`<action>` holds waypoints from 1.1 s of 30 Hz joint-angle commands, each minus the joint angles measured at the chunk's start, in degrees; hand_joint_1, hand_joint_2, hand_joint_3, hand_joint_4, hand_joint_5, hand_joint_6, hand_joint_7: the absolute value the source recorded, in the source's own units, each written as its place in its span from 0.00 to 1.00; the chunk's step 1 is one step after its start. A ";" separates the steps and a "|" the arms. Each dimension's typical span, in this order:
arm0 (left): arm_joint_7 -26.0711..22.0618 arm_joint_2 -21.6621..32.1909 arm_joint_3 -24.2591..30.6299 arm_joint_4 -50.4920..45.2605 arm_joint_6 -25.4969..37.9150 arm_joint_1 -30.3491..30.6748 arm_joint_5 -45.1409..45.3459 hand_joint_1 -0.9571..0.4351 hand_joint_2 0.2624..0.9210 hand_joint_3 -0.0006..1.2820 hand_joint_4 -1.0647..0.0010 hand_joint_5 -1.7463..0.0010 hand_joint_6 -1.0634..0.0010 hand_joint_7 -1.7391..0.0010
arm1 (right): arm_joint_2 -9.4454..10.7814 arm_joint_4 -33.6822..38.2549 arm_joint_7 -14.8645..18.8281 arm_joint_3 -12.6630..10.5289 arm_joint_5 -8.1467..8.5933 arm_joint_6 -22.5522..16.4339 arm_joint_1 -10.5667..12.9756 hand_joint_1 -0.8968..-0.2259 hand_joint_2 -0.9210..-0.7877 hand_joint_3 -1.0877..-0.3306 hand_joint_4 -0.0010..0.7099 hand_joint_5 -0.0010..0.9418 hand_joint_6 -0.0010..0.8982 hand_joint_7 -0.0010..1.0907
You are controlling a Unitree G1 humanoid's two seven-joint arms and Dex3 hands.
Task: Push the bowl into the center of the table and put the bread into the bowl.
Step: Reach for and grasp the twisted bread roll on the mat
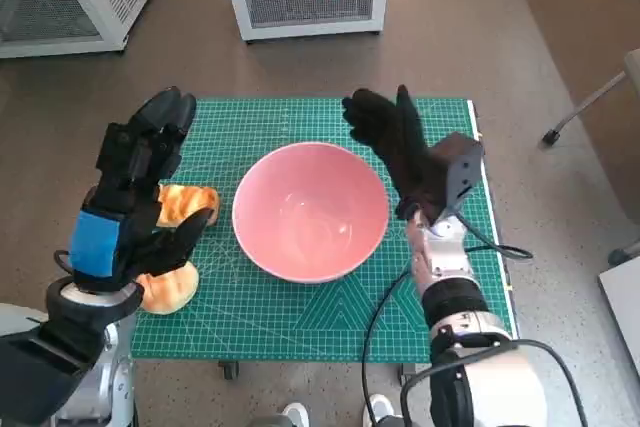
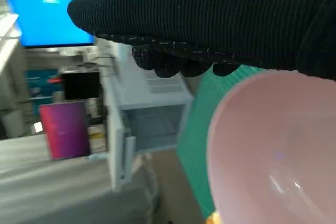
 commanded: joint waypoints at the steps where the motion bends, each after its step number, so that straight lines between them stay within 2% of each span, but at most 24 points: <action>1: 0.53 -0.31 0.11 -0.14 -0.21 -0.40 -0.23 0.26 1.00 0.30 0.82 1.00 1.00 0.67 | -0.44 -1.83 5.40 -1.62 3.23 -5.65 0.41 0.38 0.00 0.65 0.38 0.00 0.45 0.01; 4: 0.53 -0.25 0.21 0.11 -0.33 -0.87 -0.41 0.25 1.00 0.30 0.82 1.00 1.00 0.67 | -0.45 -3.30 9.85 -2.36 5.49 -9.56 0.96 0.37 0.00 0.66 0.38 0.00 0.44 0.01; 6: 0.47 -0.20 0.28 0.23 -0.43 -1.05 -0.55 0.25 1.00 0.30 0.82 1.00 1.00 0.67 | -0.43 -3.73 11.95 -2.72 6.63 -10.79 1.14 0.37 0.00 0.65 0.38 0.00 0.43 0.00; 10: 0.40 -0.19 0.29 0.60 -0.53 -1.91 -0.85 0.24 1.00 0.30 0.82 1.00 1.00 0.67 | 0.09 -6.59 19.42 -3.36 10.42 -13.74 2.40 0.37 0.00 0.65 0.37 0.00 0.42 0.00; 18: -0.18 0.60 0.89 -0.05 -0.24 -2.60 -1.76 0.25 1.00 0.30 0.82 1.00 1.00 0.67 | 0.29 -11.80 28.61 -2.67 15.34 -15.30 5.74 0.39 0.00 0.61 0.37 0.00 0.41 0.00; 22: -0.60 2.11 2.04 -1.84 0.44 -2.38 -1.88 0.27 1.00 0.29 0.82 1.00 1.00 0.67 | 0.44 -13.77 31.08 -2.58 17.37 -14.21 7.15 0.40 0.00 0.61 0.37 0.00 0.40 0.00; 25: -1.21 4.37 3.59 -3.56 1.15 -2.09 -0.96 0.28 1.00 0.27 0.82 1.00 1.00 0.68 | 0.51 -14.96 31.92 -2.46 18.27 -13.57 7.94 0.41 0.00 0.61 0.37 0.00 0.40 0.00; 30: -4.14 13.05 8.13 -9.75 7.31 -0.41 3.91 0.30 1.00 0.17 0.83 1.00 1.00 0.72 | 0.49 -16.61 32.37 -2.12 19.05 -12.70 8.88 0.41 0.00 0.64 0.36 0.00 0.40 0.00; 33: -6.45 18.80 10.70 -14.35 12.99 1.23 8.11 0.34 0.91 0.10 0.87 1.00 1.00 0.79 | 0.44 -17.17 32.37 -2.01 19.16 -12.40 9.18 0.41 0.00 0.64 0.36 0.00 0.40 0.00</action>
